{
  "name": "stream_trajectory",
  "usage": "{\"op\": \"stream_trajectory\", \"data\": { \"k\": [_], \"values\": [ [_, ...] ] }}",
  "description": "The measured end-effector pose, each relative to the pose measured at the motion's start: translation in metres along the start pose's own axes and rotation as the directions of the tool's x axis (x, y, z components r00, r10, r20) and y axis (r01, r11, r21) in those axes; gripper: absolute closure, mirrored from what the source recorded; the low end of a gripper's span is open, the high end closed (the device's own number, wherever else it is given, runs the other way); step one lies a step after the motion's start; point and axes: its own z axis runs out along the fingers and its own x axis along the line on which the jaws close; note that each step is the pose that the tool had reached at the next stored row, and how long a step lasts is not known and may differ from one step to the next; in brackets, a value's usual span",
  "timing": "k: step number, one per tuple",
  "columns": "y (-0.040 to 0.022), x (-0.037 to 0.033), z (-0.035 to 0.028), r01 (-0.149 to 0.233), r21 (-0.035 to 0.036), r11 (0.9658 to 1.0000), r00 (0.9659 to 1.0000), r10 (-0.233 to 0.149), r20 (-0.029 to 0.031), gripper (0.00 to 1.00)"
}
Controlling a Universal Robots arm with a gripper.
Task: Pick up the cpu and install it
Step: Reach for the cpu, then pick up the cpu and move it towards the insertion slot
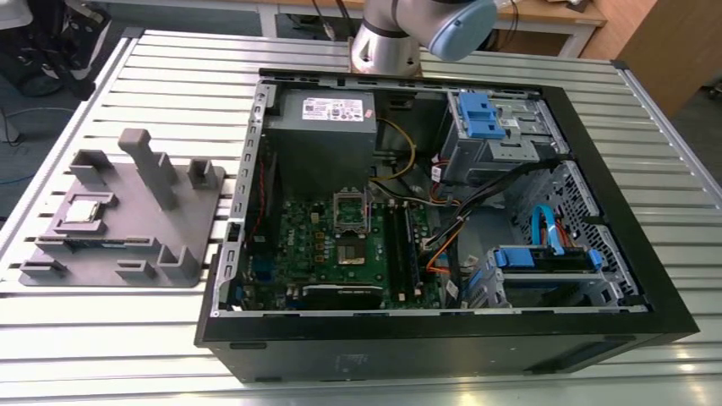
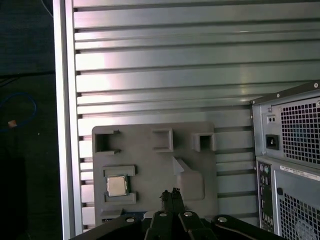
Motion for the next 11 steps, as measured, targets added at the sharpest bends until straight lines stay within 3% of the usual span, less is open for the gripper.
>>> {"op": "stream_trajectory", "data": {
  "k": [11],
  "values": [
    [-0.0052, 0.0103, 0.0121, 0.000, -0.0001, 1.0000, 1.0000, 0.000, 0.0000, 0.89]
  ]
}}
